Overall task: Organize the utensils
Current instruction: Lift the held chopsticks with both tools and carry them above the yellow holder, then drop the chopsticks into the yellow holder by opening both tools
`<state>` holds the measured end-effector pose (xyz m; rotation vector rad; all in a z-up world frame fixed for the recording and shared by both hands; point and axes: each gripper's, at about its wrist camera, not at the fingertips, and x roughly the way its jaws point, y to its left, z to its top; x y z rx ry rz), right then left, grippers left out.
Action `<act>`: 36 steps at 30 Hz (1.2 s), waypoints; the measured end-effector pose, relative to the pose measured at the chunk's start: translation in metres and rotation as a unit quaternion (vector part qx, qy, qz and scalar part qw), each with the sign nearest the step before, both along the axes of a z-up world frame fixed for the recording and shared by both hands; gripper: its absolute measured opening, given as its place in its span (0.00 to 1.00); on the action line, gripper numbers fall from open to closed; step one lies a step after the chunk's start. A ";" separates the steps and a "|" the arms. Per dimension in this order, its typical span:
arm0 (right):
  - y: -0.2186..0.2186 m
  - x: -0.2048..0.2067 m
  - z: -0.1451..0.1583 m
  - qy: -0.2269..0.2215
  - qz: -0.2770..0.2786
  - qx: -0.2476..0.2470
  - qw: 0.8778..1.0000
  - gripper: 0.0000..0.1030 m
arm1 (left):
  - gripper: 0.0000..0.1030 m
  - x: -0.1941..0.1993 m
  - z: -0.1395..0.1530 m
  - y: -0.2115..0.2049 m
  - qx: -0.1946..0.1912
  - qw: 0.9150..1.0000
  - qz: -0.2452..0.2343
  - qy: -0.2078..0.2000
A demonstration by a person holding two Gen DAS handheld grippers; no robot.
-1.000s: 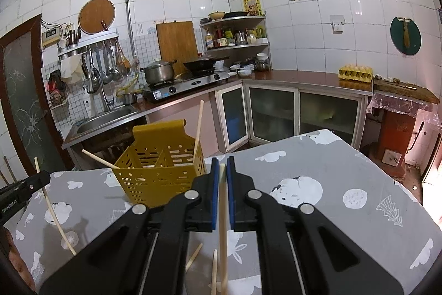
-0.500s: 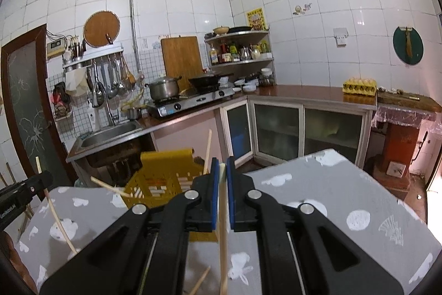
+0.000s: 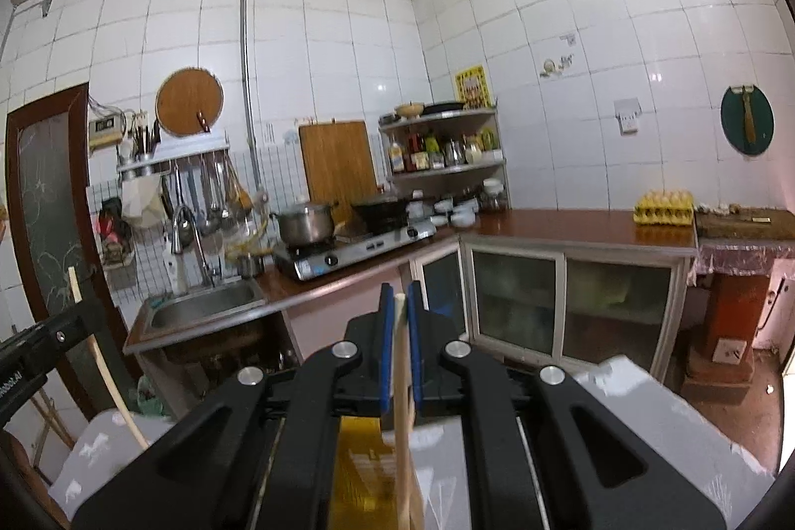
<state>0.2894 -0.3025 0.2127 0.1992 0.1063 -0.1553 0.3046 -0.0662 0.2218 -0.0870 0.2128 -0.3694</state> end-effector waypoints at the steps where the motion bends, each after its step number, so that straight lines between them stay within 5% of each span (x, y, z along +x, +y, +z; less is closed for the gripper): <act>1: 0.000 0.004 0.003 -0.005 0.000 0.002 1.000 0.06 | 0.04 0.007 0.005 -0.004 -0.002 1.000 0.000 -0.006; 8: -0.003 0.039 0.008 -0.043 -0.002 0.015 0.999 0.06 | 0.04 0.050 -0.002 -0.025 0.016 1.000 0.013 -0.024; 13: 0.004 0.064 -0.016 -0.039 0.007 0.004 0.999 0.06 | 0.04 0.086 -0.037 -0.032 0.024 1.000 0.016 -0.001; 21: 0.011 0.086 -0.079 0.023 0.028 -0.015 0.999 0.06 | 0.04 0.115 -0.105 -0.031 0.035 0.997 0.017 0.059; 26: 0.009 0.087 -0.099 0.067 0.031 -0.021 0.997 0.07 | 0.04 0.112 -0.117 -0.025 0.033 0.996 0.016 0.078; 27: 0.008 0.086 -0.100 0.076 0.030 -0.021 0.996 0.09 | 0.04 0.111 -0.115 -0.022 0.029 0.996 0.015 0.085; 28: 0.005 0.083 -0.100 0.085 0.026 -0.021 0.996 0.25 | 0.06 0.109 -0.113 -0.020 0.027 0.996 0.013 0.089; 29: 0.003 0.078 -0.099 0.086 0.024 -0.021 0.996 0.52 | 0.12 0.105 -0.110 -0.017 0.024 0.995 0.010 0.093; 30: 0.000 0.071 -0.096 0.083 0.020 -0.022 0.996 0.59 | 0.17 0.101 -0.105 -0.014 0.021 0.995 0.010 0.094; 32: -0.002 0.061 -0.090 0.088 0.014 -0.028 0.996 0.59 | 0.51 0.085 -0.092 -0.006 0.021 0.996 0.023 0.079; 36: -0.011 0.035 -0.079 0.104 0.008 -0.026 0.994 0.59 | 0.76 0.049 -0.066 0.013 0.021 0.998 0.043 0.050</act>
